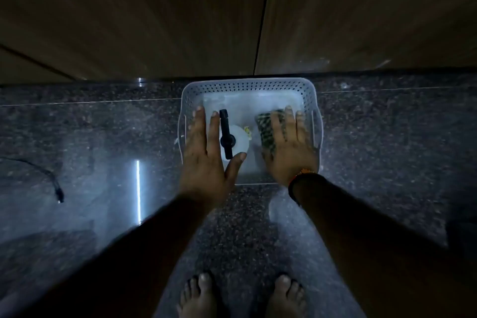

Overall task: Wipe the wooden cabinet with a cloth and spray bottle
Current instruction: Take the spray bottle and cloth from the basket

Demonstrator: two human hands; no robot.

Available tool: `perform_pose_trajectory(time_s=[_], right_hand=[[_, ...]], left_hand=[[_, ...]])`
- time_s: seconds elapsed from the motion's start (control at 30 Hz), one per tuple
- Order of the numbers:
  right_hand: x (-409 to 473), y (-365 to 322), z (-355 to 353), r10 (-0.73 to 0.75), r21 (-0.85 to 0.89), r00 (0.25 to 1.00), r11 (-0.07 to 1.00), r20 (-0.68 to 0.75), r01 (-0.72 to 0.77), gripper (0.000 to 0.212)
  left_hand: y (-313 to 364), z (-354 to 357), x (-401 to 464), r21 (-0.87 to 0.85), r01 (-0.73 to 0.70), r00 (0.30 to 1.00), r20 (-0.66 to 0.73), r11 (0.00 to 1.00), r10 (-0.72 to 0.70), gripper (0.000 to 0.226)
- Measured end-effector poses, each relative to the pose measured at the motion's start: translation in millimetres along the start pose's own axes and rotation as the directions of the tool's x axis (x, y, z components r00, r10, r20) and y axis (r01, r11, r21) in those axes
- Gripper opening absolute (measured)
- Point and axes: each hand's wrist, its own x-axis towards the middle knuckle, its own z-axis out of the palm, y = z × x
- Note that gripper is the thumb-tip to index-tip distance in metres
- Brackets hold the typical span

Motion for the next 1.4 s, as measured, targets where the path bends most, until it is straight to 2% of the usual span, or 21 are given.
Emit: perform_pose_trajectory(time_s=[0.1, 0.27, 0.43, 0.53, 0.8, 0.97, 1.13, 1.27, 1.4], right_hand=[[19.5, 0.8, 20.3, 0.011, 0.003, 0.999, 1.000, 0.033, -0.011, 0.082], [36.0, 6.2, 55.1, -0.017, 0.029, 0.997, 0.999, 0.082, 0.015, 0.074], [42.8, 13.2, 57.8, -0.056, -0.041, 0.992, 0.997, 0.112, 0.061, 0.066], [42.8, 18.3, 41.7, -0.083, -0.052, 0.984, 0.994, 0.155, 0.092, 0.062], [13.9, 25.6, 9.9, -0.123, -0.010, 0.986, 0.992, 0.114, 0.125, 0.072], [-10.8, 26.6, -34.8, -0.090, 0.014, 0.990, 0.996, 0.107, 0.089, 0.086], [-45.3, 32.8, -100.2, -0.048, 0.027, 0.998, 0.999, 0.042, 0.047, 0.083], [-77.6, 53.6, -164.4, 0.005, 0.017, 0.999, 1.000, -0.043, -0.005, 0.082], [-125.6, 90.5, -244.9, 0.077, 0.042, 0.993, 0.996, -0.092, -0.073, 0.089]], left_hand=[[-6.7, 18.1, 0.4, -0.098, 0.044, 0.999, -0.027, 0.994, -0.047, 0.087], [-18.1, 42.9, -4.5, -0.249, 0.059, 0.998, 0.029, 0.967, -0.054, 0.085], [-16.3, 49.1, 14.0, -0.393, 0.116, 0.993, 0.034, 0.912, -0.112, 0.084], [-11.6, 48.9, 32.1, -0.426, 0.186, 0.982, 0.066, 0.886, -0.175, 0.081], [6.7, 42.4, 40.4, -0.439, 0.193, 0.981, 0.076, 0.878, -0.177, 0.059], [30.7, 16.6, 28.6, -0.439, 0.162, 0.986, 0.099, 0.884, -0.131, 0.056], [82.9, -33.1, 22.1, -0.448, 0.142, 0.988, 0.124, 0.883, -0.096, 0.066], [143.2, -69.0, 28.3, -0.503, 0.107, 0.988, 0.148, 0.858, -0.037, 0.069], [219.7, -100.1, 29.8, -0.525, -0.008, 0.986, 0.136, 0.851, 0.093, 0.075]])
